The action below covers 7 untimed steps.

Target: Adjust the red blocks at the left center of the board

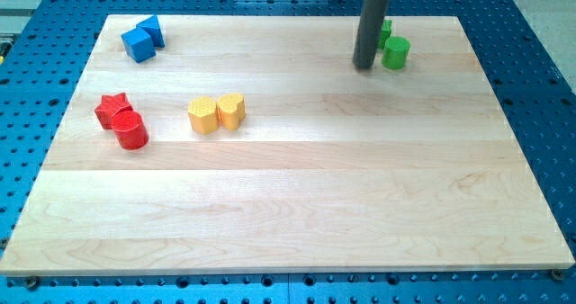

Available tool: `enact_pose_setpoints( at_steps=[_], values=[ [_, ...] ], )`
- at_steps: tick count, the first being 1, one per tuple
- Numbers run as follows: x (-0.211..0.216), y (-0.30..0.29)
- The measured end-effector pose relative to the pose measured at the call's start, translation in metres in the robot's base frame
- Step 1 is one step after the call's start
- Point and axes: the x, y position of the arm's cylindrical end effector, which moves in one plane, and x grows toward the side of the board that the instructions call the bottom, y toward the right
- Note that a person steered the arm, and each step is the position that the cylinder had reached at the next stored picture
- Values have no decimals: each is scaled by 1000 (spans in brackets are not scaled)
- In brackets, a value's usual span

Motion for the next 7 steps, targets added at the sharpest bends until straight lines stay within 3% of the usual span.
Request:
enact_pose_setpoints(
  at_steps=[1,2,4,5,6,7],
  values=[
    [130,-83],
    [205,-202],
    [211,-215],
    [238,-264],
    [245,-351],
    [231,-401]
  ],
)
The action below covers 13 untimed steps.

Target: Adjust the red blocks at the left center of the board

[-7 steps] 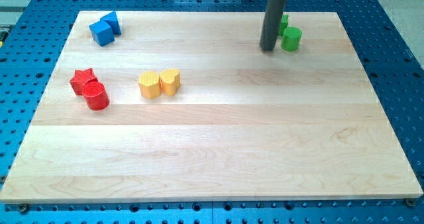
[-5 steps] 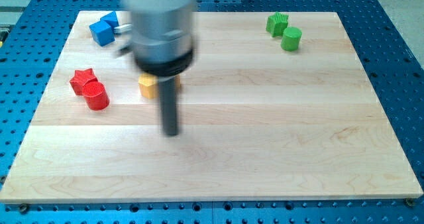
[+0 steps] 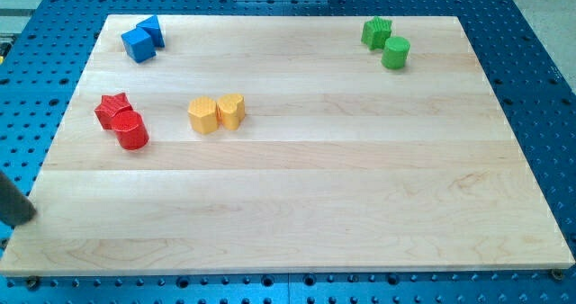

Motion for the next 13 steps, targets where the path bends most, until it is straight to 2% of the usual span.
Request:
enact_pose_setpoints(
  at_steps=[2,3,5,7,11,12,13],
  values=[
    [-109,-1],
    [-130,-1],
    [-148,6],
    [-160,37],
    [-161,52],
    [-185,73],
    [-151,111]
  ],
)
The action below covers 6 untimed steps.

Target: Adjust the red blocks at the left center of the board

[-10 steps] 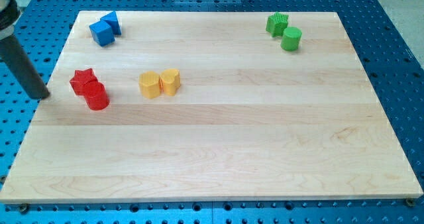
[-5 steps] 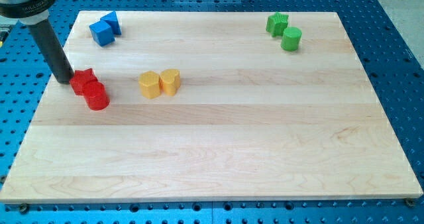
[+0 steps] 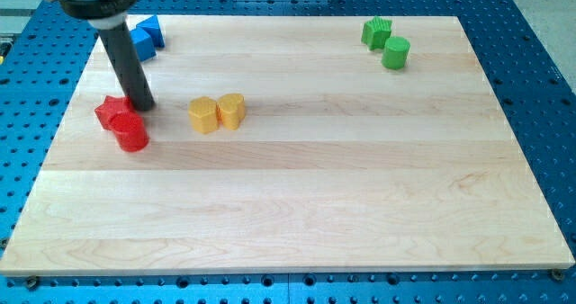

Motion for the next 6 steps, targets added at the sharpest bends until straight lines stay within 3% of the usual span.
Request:
enact_pose_setpoints(
  at_steps=[1,2,3,4,6],
  values=[
    [14,-33],
    [20,38],
    [73,54],
    [89,9],
    [80,-2]
  ],
)
